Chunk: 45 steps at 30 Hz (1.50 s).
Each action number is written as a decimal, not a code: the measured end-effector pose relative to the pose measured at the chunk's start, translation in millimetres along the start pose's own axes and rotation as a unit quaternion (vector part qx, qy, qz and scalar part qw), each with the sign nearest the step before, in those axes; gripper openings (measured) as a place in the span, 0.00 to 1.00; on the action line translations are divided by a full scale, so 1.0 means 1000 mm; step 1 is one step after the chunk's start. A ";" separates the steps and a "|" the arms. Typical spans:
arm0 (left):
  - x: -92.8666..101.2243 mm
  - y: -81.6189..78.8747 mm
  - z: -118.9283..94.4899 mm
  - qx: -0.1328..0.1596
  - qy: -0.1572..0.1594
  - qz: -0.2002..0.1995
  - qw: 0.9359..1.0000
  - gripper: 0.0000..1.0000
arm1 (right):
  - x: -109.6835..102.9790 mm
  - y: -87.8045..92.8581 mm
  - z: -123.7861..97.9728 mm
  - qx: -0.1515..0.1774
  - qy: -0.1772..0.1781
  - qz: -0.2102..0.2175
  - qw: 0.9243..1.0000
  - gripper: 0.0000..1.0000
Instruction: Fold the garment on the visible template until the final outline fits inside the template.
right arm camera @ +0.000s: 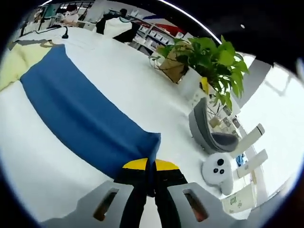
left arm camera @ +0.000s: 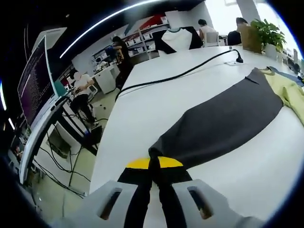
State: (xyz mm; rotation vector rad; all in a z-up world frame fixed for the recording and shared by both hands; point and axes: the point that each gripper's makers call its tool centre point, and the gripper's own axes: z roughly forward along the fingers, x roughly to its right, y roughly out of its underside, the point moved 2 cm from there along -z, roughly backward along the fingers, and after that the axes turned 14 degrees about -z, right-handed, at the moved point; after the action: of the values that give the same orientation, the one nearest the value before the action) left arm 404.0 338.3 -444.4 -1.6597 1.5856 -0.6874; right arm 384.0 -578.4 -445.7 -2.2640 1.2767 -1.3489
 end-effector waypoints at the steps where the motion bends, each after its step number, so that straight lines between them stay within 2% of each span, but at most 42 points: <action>1: 0.000 0.000 0.000 0.000 0.001 0.002 1.000 0.03 | 0.001 0.000 0.000 0.001 -0.001 0.003 1.000 0.00; 5: 0.001 0.000 -0.001 0.000 0.000 -0.002 1.000 0.03 | 0.001 0.002 -0.001 0.011 -0.006 0.024 1.000 0.00; 8: 0.001 -0.001 0.001 0.001 0.009 0.014 1.000 0.03 | 0.001 0.001 -0.001 0.023 -0.015 0.048 0.998 0.00; 9: 0.001 -0.001 0.001 -0.001 0.008 0.014 1.000 0.03 | 0.002 0.002 -0.001 0.025 -0.017 0.044 0.999 0.01; 12: 0.002 -0.004 0.001 -0.001 0.012 0.032 0.999 0.05 | 0.007 0.004 0.002 0.021 -0.013 0.048 0.999 0.03; 14: 0.000 -0.005 0.002 -0.006 0.013 0.059 0.998 0.07 | 0.009 0.004 0.003 0.020 -0.021 0.053 0.998 0.03; 15: 0.000 -0.005 0.002 -0.008 0.019 0.058 0.998 0.07 | 0.010 0.004 0.003 0.017 -0.021 0.052 0.998 0.05; 17: -0.008 -0.008 -0.002 -0.008 0.008 0.056 0.998 0.10 | 0.018 0.008 0.001 0.003 -0.008 0.046 0.999 0.07; 20: -0.017 -0.009 -0.005 -0.010 0.002 0.050 0.999 0.15 | 0.035 0.013 -0.004 0.007 0.028 0.048 0.998 0.14; 22: -0.020 -0.011 -0.007 -0.004 0.001 0.043 0.999 0.19 | 0.042 0.016 -0.007 0.009 0.039 0.058 0.997 0.21; 24: -0.023 -0.010 -0.008 -0.005 0.000 0.041 0.999 0.19 | 0.048 0.018 -0.009 0.017 0.043 0.071 0.996 0.29; 27: -0.024 -0.009 -0.011 -0.004 0.003 0.039 0.999 0.22 | 0.051 0.018 -0.014 0.041 0.046 0.109 0.992 0.34; 29: -0.024 -0.010 -0.014 0.000 0.002 0.039 0.999 0.22 | 0.050 0.017 -0.017 0.060 0.037 0.129 0.989 0.34; 32: -0.017 -0.015 -0.019 0.021 0.019 0.029 0.999 0.20 | 0.055 0.016 -0.019 0.084 0.034 0.147 0.985 0.33; 35: -0.003 -0.018 -0.021 0.040 0.048 0.031 0.998 0.18 | 0.056 0.016 -0.017 0.090 0.031 0.140 0.986 0.32; 40: 0.011 -0.009 -0.015 0.034 0.065 0.038 0.997 0.15 | 0.047 0.016 -0.014 0.086 0.023 0.122 0.989 0.30; 43: 0.015 -0.007 -0.009 0.032 0.072 0.011 0.997 0.14 | 0.043 0.014 -0.012 0.090 0.016 0.121 0.988 0.24; 45: 0.019 -0.006 -0.007 0.031 0.087 -0.018 0.996 0.09 | 0.038 0.011 -0.012 0.094 0.011 0.117 0.989 0.21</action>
State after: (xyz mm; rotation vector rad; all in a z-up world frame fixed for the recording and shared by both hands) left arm 404.0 318.2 -438.0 -1.6236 1.6401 -0.9117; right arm 375.5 -611.4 -421.8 -1.9135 1.3138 -1.3503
